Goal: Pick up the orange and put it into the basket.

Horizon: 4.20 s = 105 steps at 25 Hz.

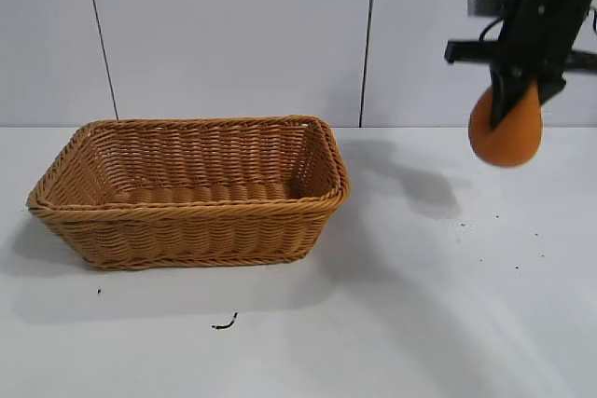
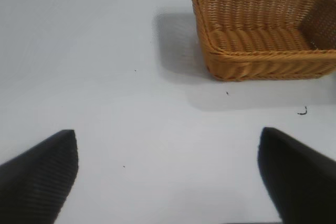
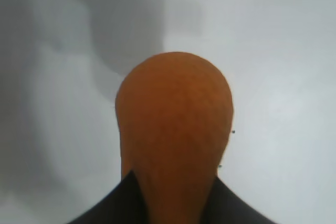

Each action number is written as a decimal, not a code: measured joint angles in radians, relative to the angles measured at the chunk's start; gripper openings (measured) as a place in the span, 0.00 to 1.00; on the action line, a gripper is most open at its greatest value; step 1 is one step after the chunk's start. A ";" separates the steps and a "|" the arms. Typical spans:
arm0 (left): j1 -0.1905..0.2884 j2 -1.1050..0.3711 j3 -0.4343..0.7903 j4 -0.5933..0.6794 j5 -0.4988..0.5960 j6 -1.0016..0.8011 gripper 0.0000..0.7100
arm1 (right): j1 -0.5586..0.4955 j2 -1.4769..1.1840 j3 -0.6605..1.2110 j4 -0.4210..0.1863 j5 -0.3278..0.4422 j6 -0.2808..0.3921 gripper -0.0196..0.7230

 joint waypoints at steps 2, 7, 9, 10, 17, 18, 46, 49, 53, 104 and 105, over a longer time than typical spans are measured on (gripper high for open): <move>0.000 0.000 0.000 0.000 0.000 0.000 0.94 | 0.023 0.000 -0.007 0.000 0.000 0.002 0.11; 0.000 0.000 0.000 0.000 0.000 0.000 0.94 | 0.206 0.011 -0.012 0.003 -0.012 0.021 0.11; 0.000 0.000 0.000 0.000 0.000 0.000 0.94 | 0.266 0.023 -0.013 0.006 -0.042 0.026 0.11; 0.000 0.000 0.000 0.000 0.000 0.000 0.94 | 0.297 0.032 -0.013 0.006 -0.062 0.028 0.11; 0.000 0.000 0.000 0.000 0.000 0.000 0.94 | 0.446 0.131 -0.014 0.012 -0.225 0.053 0.11; 0.000 0.000 0.000 0.000 0.000 0.000 0.94 | 0.457 0.154 -0.014 0.013 -0.249 0.053 0.11; 0.000 0.000 0.000 0.000 0.000 0.000 0.94 | 0.363 0.237 -0.285 -0.117 -0.006 0.055 0.96; 0.000 0.000 0.000 0.000 0.000 0.000 0.94 | 0.277 0.237 -0.286 -0.120 0.001 0.055 0.96; 0.000 0.000 0.000 0.000 0.000 0.000 0.94 | 0.144 0.237 -0.286 -0.123 0.001 0.055 0.96; 0.000 0.000 0.000 0.000 0.001 0.000 0.94 | -0.127 -1.819 1.548 -0.016 -0.197 -0.126 0.96; 0.000 0.000 0.000 0.000 0.001 0.000 0.94 | -0.127 -1.858 1.548 -0.016 -0.197 -0.126 0.96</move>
